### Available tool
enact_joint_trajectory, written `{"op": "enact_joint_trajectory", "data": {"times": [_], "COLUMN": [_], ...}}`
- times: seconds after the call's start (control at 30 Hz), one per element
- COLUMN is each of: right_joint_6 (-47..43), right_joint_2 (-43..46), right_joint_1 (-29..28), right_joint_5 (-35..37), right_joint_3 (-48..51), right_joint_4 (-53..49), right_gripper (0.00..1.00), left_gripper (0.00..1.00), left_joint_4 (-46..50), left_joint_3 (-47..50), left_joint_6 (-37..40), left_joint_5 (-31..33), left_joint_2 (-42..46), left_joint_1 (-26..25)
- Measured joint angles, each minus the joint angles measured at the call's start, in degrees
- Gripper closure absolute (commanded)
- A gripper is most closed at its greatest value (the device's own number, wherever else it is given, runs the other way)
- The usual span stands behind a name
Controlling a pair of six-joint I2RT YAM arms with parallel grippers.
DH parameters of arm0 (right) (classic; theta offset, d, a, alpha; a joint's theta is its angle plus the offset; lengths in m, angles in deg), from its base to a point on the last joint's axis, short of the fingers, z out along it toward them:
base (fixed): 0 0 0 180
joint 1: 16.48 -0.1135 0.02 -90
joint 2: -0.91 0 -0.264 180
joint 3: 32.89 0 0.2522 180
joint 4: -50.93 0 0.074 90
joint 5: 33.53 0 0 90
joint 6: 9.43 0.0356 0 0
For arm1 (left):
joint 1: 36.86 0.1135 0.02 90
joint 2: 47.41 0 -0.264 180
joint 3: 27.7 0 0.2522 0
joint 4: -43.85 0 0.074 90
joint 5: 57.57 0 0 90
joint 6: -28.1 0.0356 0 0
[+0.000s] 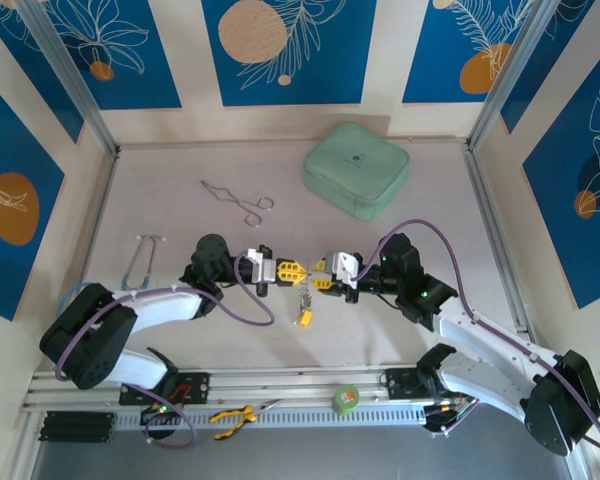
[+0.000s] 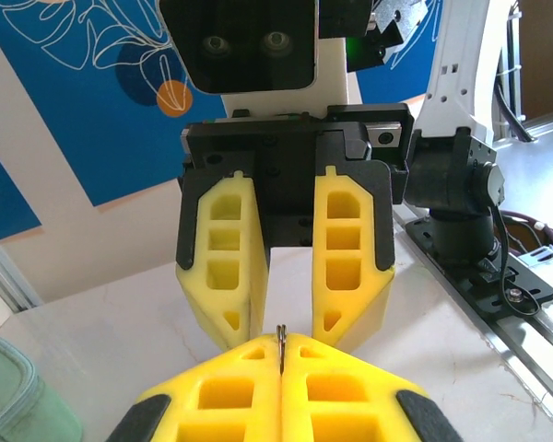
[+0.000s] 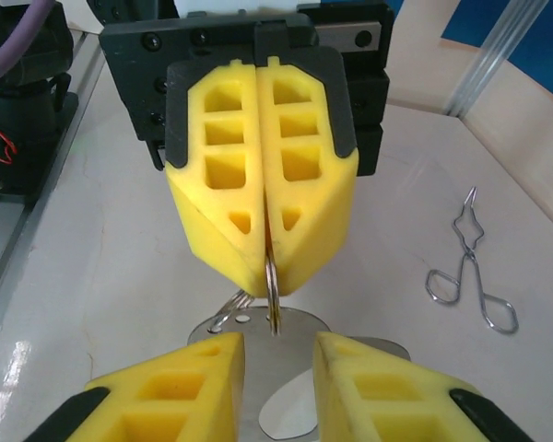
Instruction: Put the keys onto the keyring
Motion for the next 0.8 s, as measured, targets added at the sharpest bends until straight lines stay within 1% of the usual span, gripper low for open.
{"op": "enact_joint_trajectory", "data": {"times": [0.27,0.6,0.7,0.8], "right_joint_6": [0.0,0.0,-0.1,-0.4], "right_joint_2": [-2.0,-2.7,-2.3,-1.6], "right_joint_1": [-1.0,-1.4,-1.4,-1.4], "right_joint_5": [-0.8,-0.5,-0.5,-0.5], "right_joint_3": [0.0,0.0,0.0,0.0], "right_joint_4": [1.5,2.8,2.7,2.4], "right_gripper": [0.82,0.82,0.87,0.95], "left_gripper": [1.0,1.0,1.0,1.0], "left_joint_4": [-1.0,-1.2,-1.2,-1.4], "left_joint_3": [0.0,0.0,0.0,0.0], "left_joint_6": [0.0,0.0,0.1,0.4], "left_joint_5": [-1.0,-1.4,-1.4,-1.5], "left_joint_2": [-0.1,-0.8,-0.9,-1.0], "left_joint_1": [0.0,0.0,0.0,0.0]}}
